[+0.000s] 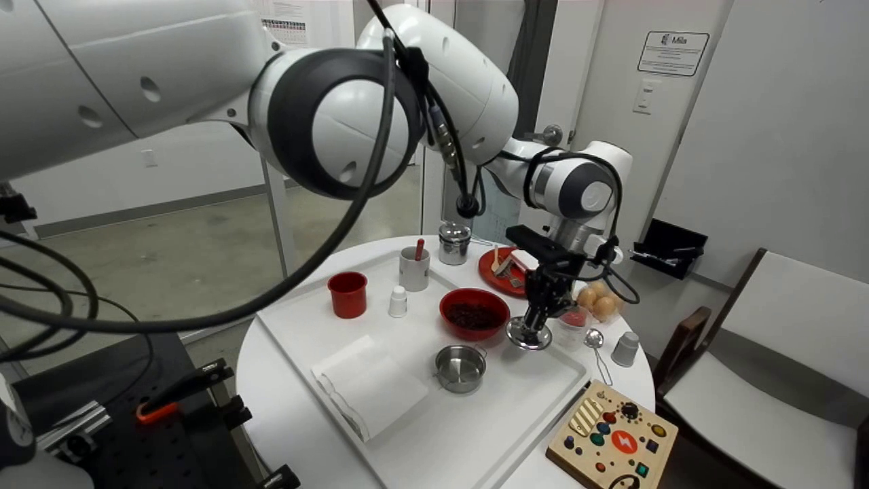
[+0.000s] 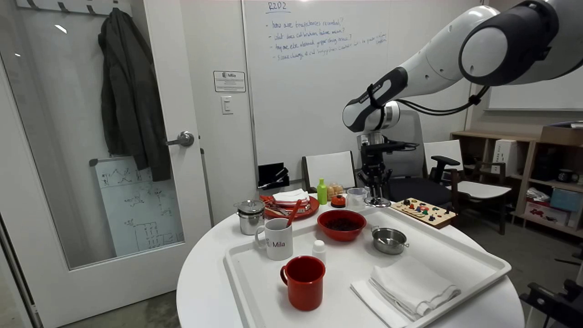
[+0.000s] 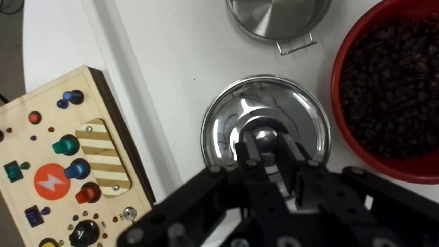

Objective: Cover the silver pot with the silver lid

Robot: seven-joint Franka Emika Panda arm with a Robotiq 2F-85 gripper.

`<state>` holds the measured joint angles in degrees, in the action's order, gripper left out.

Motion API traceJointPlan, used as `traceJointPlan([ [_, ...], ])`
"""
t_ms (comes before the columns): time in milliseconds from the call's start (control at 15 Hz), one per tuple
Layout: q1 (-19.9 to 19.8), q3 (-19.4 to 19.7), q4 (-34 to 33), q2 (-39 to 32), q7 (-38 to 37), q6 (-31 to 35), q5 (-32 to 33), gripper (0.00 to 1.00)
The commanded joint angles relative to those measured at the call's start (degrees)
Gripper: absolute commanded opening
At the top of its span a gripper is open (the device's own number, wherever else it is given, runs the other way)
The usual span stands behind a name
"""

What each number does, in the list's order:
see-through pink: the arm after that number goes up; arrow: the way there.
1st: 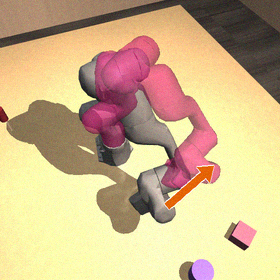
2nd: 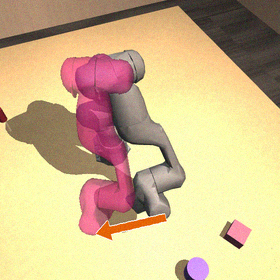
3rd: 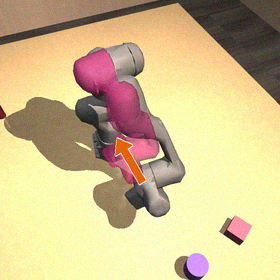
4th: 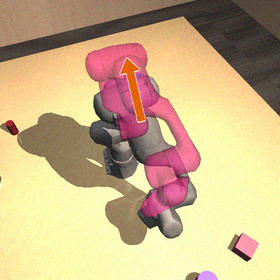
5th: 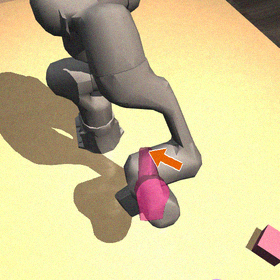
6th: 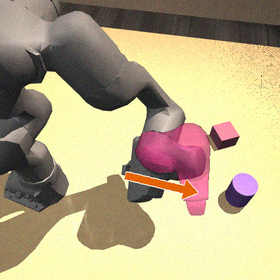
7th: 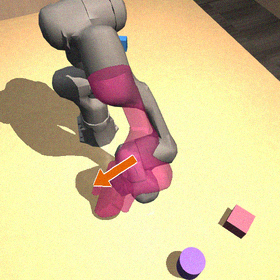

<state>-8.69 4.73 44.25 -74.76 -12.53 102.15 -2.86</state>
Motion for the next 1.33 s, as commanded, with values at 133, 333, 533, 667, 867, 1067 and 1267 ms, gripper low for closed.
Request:
traceJointPlan([
  [133,1.3,-0.1,10.3,7.0,0.2,-1.9,0.1,0.12],
  [333,1.5,-0.4,16.6,10.1,0.5,-1.0,-0.3,0.12],
  [533,1.6,-1.0,23.2,13.2,0.8,0.4,-0.6,0.12],
  [667,1.7,-1.4,27.9,15.6,0.7,1.6,-0.7,0.12],
  [867,1.9,-0.7,23.1,12.0,0.4,0.1,-0.6,0.19],
  [1067,2.1,-0.7,26.1,13.9,0.4,0.9,-0.6,0.19],
  [1267,2.1,-0.7,26.9,14.5,0.4,1.0,-0.6,0.19],
])
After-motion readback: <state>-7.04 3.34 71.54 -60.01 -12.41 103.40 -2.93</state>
